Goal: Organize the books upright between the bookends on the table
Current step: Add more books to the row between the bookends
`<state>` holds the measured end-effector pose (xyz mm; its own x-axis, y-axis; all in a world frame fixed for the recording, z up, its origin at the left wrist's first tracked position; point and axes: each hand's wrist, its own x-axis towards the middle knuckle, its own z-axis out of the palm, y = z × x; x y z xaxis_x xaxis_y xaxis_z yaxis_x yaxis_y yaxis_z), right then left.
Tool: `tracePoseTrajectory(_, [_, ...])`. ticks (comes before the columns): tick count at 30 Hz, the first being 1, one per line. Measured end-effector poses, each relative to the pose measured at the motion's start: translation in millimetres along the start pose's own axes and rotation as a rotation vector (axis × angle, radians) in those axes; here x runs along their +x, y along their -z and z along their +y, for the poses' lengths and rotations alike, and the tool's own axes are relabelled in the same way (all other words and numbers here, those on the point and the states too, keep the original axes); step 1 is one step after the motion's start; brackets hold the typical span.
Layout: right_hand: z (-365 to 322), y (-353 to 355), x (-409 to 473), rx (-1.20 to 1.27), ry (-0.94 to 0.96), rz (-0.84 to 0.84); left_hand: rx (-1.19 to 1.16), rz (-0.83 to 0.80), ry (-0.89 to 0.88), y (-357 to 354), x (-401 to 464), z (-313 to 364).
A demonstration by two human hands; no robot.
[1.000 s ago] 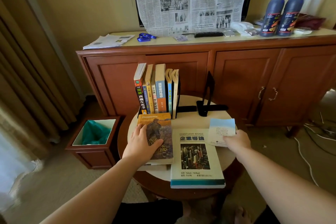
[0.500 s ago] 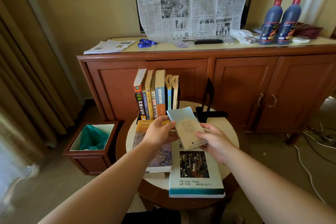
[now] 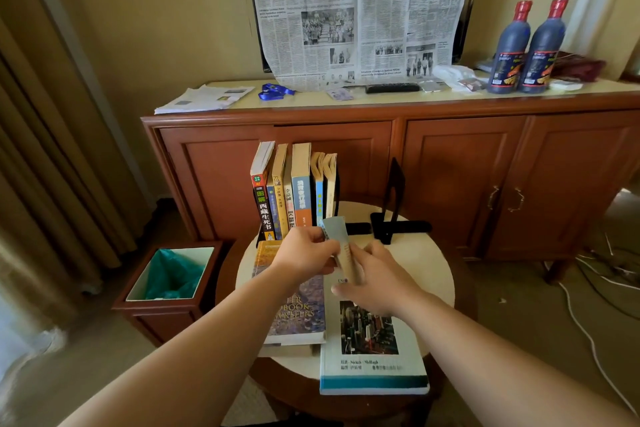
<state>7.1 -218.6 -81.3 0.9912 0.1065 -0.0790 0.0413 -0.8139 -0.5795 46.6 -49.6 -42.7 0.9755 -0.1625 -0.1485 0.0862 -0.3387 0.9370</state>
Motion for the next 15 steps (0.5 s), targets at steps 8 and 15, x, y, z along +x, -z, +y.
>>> tracePoseTrajectory(8, [4, -4, 29, -0.017, 0.068, 0.355, 0.423, 0.02, -0.216, 4, 38, 20])
tracePoseTrajectory(15, [14, -17, 44, 0.046, -0.043, 0.538, 1.106, 0.106, -0.593, 33, 109, 63])
